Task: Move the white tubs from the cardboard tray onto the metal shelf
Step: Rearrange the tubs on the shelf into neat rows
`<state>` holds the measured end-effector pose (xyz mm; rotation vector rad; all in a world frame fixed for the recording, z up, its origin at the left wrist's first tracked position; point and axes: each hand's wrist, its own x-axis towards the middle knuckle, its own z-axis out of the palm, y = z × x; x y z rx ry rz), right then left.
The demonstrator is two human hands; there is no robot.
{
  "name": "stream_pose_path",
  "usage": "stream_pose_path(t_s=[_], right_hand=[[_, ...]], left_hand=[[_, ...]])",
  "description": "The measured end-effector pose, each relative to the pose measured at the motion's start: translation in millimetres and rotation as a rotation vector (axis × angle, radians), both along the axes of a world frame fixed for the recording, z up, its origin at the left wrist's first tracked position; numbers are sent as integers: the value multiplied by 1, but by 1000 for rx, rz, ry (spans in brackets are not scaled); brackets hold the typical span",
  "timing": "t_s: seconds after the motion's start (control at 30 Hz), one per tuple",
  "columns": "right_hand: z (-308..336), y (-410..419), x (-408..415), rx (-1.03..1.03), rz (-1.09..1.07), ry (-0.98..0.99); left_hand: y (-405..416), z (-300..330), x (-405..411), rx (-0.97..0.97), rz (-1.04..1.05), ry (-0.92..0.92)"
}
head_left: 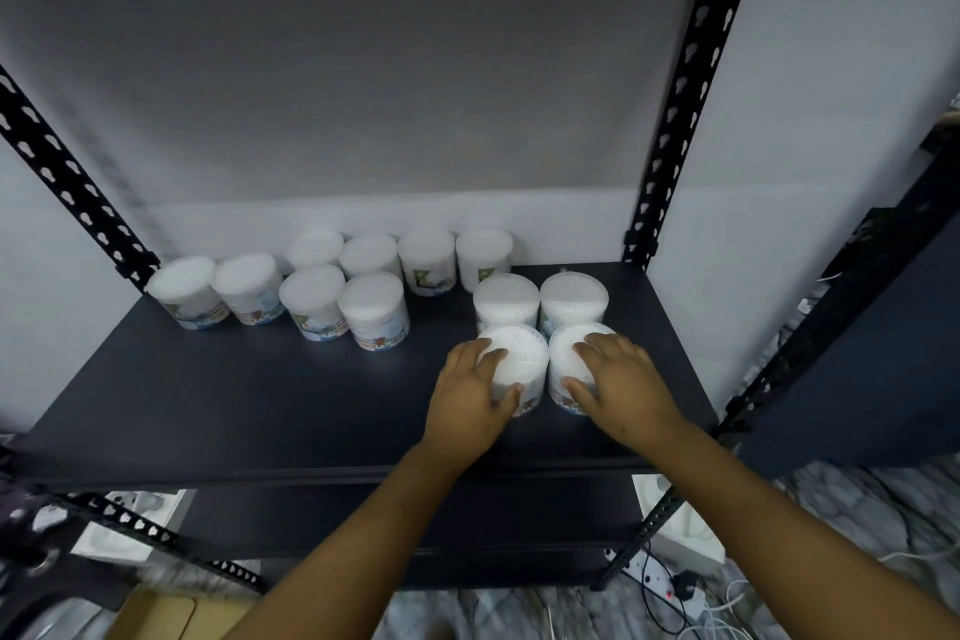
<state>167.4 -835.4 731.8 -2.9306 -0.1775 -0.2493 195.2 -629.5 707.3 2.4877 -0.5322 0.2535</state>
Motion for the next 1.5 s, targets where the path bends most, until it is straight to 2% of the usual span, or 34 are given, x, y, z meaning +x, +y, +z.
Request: stream_pose_path(t_s=[0.57,1.5], right_hand=[[1,-9,-1,117,40,18],[7,-9,-1,125,30,54]], left_hand=[[0,3,4,7,-6,30],[-1,1,9,78,-26,13]])
